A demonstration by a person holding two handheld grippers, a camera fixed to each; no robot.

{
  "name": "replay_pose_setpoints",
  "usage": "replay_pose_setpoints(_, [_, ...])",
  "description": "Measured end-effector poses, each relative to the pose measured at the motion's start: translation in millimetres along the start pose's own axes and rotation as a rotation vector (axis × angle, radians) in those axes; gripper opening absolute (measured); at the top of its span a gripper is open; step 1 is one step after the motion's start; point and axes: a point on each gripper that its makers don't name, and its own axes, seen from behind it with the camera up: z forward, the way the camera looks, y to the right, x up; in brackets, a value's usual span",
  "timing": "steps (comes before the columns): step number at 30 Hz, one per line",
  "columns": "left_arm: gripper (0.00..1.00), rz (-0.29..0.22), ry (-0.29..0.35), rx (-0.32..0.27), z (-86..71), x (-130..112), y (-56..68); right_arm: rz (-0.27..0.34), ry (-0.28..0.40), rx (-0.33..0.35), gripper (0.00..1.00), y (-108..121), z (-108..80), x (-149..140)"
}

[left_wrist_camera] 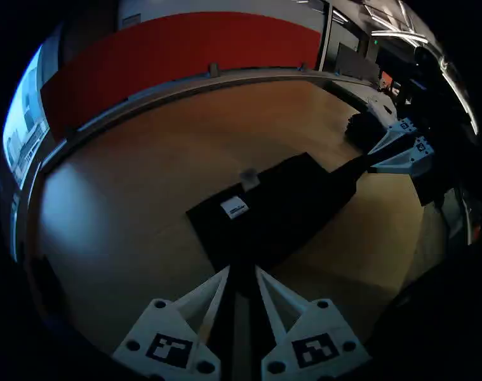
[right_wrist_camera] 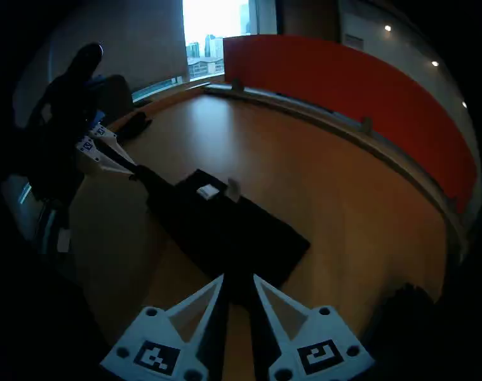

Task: Fold towel

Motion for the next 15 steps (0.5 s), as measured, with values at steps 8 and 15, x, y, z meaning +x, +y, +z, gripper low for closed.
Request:
replay_pose_setpoints(8, [0.12,0.024,-0.015,0.009,14.8,-1.9,-7.7,0.012,-0.019,0.006,0.17,7.7,14.0,-1.6])
replay_pose_setpoints(15, [0.12,0.019,-0.020,0.017,31.7,-0.4,-16.1,0.023,-0.026,-0.001,0.17,17.5,29.3,-1.8])
